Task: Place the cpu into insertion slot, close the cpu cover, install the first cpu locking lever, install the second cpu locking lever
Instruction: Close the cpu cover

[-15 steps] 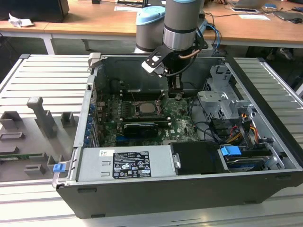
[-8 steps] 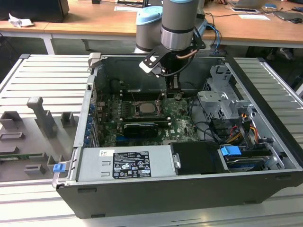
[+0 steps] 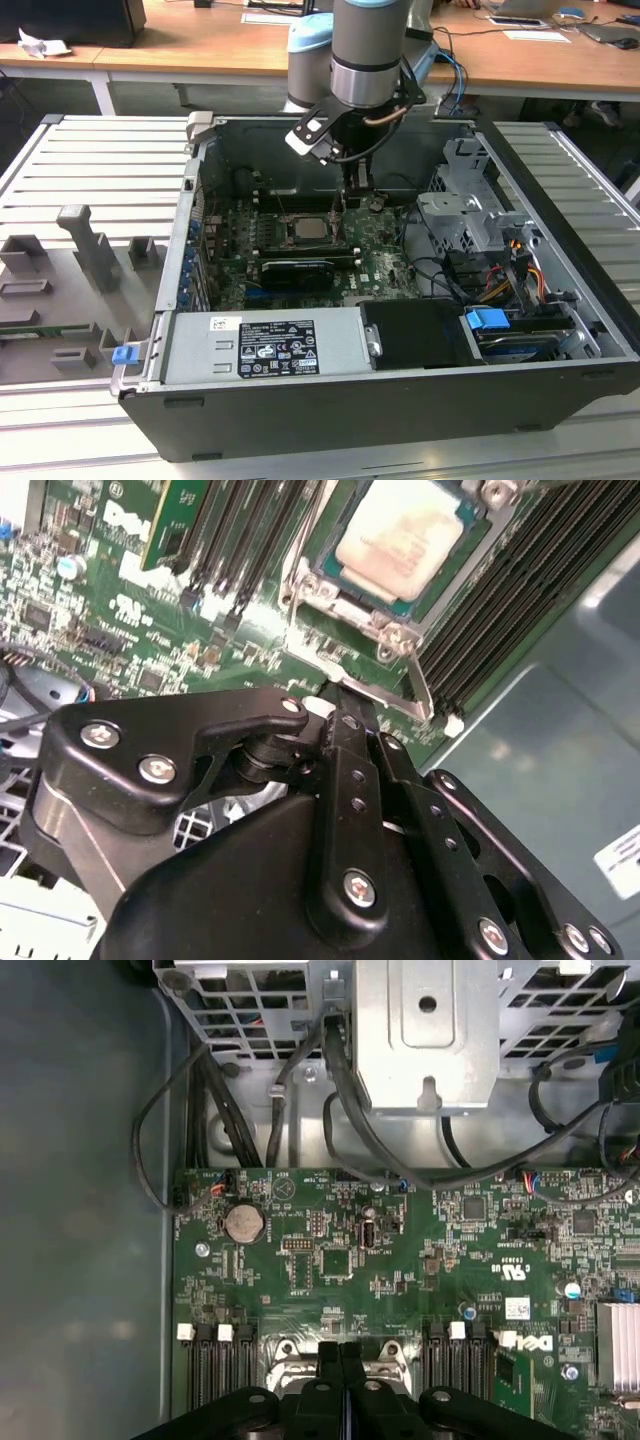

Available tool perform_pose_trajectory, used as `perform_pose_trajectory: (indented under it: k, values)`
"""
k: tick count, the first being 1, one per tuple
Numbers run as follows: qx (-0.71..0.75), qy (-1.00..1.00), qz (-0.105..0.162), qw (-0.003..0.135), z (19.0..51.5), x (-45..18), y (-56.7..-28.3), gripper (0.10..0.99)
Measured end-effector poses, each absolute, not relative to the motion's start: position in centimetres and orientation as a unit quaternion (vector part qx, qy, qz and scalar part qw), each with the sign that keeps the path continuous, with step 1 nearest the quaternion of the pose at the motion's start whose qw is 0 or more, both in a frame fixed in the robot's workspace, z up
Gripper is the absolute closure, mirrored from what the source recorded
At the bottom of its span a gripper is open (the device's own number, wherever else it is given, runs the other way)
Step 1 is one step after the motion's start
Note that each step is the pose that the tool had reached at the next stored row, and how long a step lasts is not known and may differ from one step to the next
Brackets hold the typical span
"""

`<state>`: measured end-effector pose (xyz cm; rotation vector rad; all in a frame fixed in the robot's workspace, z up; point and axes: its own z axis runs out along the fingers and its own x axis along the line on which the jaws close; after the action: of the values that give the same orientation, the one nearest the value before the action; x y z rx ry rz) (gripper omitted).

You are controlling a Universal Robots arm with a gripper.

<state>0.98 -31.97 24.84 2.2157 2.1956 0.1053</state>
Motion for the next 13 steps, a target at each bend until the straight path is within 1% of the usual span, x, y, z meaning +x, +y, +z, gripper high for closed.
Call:
perform_pose_trajectory:
  k: [13]
  values:
    - [0.710,0.703,0.033,0.010,23.1,-1.7,-32.0,0.980]
